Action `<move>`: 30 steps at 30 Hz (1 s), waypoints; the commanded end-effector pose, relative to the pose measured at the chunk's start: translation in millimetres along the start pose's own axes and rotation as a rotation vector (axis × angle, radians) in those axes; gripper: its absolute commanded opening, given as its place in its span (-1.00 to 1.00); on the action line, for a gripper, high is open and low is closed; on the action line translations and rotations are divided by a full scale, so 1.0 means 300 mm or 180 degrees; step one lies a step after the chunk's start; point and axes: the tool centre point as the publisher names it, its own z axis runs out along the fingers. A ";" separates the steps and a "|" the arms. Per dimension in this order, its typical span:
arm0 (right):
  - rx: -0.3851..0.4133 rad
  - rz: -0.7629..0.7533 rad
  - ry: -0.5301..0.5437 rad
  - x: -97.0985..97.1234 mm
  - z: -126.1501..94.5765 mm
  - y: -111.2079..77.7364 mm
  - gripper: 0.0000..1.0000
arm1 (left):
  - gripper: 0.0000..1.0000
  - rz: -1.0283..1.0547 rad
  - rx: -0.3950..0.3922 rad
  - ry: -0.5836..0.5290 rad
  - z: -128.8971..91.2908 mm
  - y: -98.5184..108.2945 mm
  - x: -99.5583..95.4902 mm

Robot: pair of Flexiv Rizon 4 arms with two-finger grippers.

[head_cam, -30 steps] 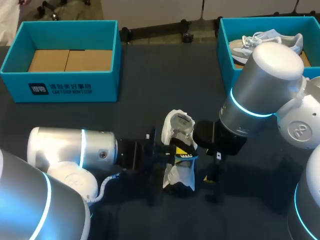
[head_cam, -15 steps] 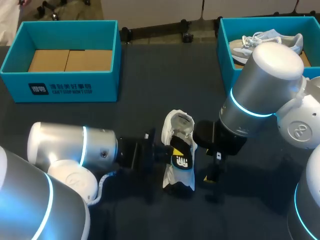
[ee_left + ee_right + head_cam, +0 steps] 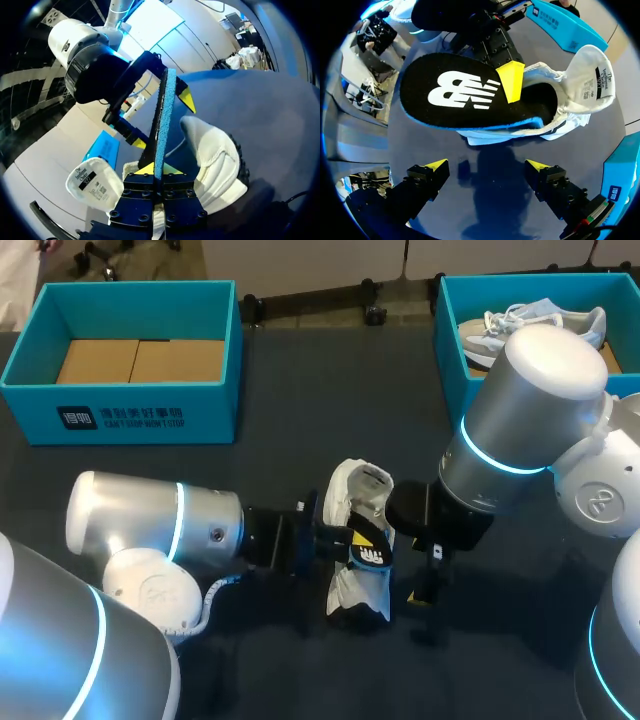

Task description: Take the shoe out of the shoebox, open the shoe tongue, remove and reinsert the insole, then place the shoe into the shoebox

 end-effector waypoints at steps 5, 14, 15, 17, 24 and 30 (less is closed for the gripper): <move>0.0000 0.0000 -0.0005 0.002 0.006 0.002 1.00 | -0.65 0.0017 0.0104 -0.0050 -0.011 -0.019 0.011; 0.0000 0.0000 -0.0005 0.002 0.006 0.002 1.00 | -0.46 0.0028 0.0268 -0.0207 -0.035 -0.079 0.013; 0.0000 0.0000 -0.0005 0.002 0.006 0.002 1.00 | -0.49 0.0011 0.0270 -0.0237 -0.034 -0.082 0.012; 0.0000 0.0000 -0.0005 0.002 0.006 0.002 1.00 | -0.52 -0.0029 0.0287 -0.0253 -0.030 -0.087 0.010; 0.0000 0.0000 -0.0005 0.002 0.006 0.002 1.00 | -0.70 -0.0088 0.0188 -0.0355 0.001 -0.074 0.013; 0.0000 0.0000 -0.0005 0.002 0.006 0.002 1.00 | -1.00 0.0098 0.0190 -0.0270 0.004 -0.084 0.012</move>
